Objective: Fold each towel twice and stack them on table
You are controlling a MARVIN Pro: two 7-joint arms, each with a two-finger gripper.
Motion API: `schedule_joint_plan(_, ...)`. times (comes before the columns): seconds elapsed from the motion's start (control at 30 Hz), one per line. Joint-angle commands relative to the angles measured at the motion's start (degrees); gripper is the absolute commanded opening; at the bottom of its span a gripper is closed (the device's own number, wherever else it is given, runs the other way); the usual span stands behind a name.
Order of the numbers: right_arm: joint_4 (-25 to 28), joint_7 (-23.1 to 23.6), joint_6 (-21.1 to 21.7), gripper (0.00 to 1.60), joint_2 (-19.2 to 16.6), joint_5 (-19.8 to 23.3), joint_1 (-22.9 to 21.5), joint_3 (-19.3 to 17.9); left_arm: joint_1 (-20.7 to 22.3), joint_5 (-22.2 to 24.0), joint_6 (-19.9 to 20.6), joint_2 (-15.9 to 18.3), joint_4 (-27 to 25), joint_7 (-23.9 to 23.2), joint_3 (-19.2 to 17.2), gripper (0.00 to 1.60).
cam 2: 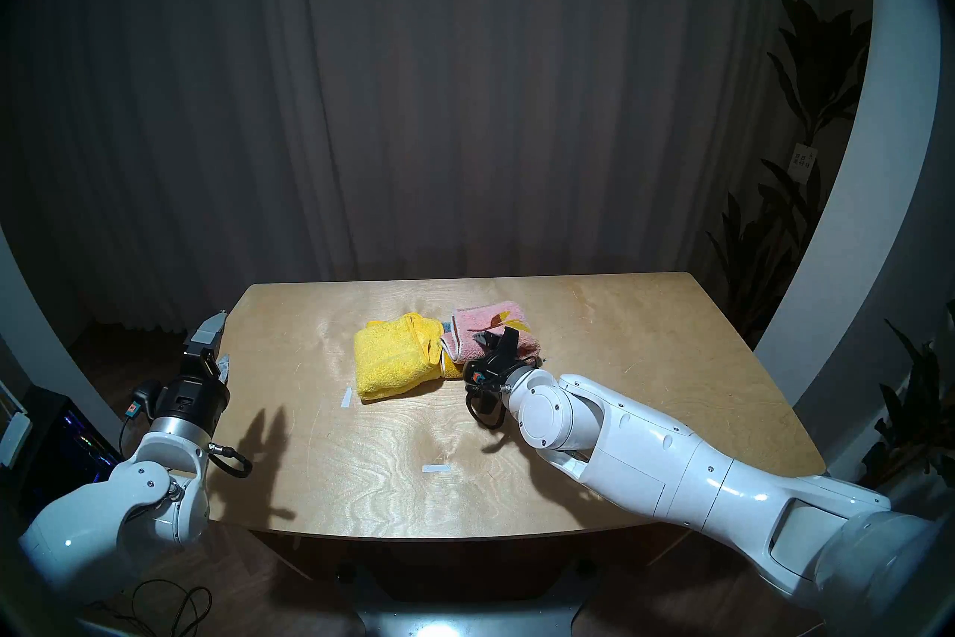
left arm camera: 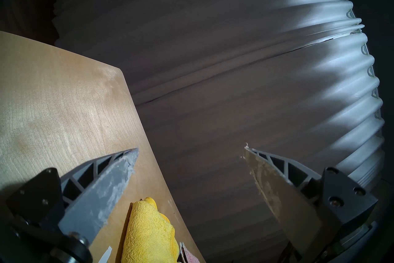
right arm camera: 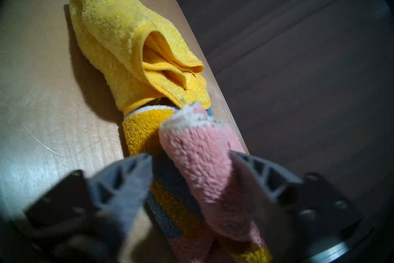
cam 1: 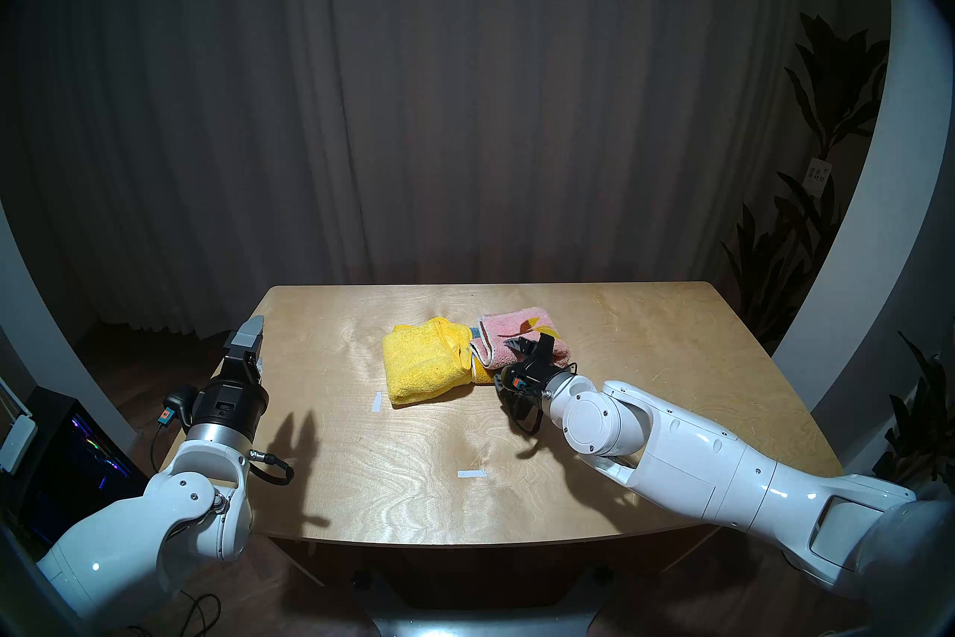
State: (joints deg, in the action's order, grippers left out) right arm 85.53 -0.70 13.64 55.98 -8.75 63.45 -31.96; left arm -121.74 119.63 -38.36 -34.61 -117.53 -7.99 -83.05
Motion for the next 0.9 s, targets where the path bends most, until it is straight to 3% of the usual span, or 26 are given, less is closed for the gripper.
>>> schedule_joint_plan(0.0,2.5,0.2,-0.8,1.6,-1.3,2.1,0.9,-1.4,1.6,0.0,0.8,0.1,0.7,0.1,0.3,1.6)
schedule_joint_plan(0.2,8.2,2.8,0.5,1.6,-4.1,7.6,3.3,-3.6,3.1,-0.6,1.7,-0.8,1.3,-1.1,1.5,1.6)
schedule_joint_plan(0.4,12.2,1.7,0.0,1.6,-6.8,11.5,6.6,-5.8,3.8,-2.0,1.7,-0.5,0.7,-2.3,1.7,1.6)
schedule_joint_plan(0.47,14.4,2.3,-3.1,1.6,-8.9,14.9,8.1,-7.6,4.3,-2.5,0.7,-1.4,0.3,-2.4,1.9,1.6)
schedule_joint_plan(0.87,21.9,-1.8,-6.5,1.6,-12.9,32.6,16.4,-17.7,5.5,-7.0,1.6,0.4,-1.0,-2.1,4.7,1.6)
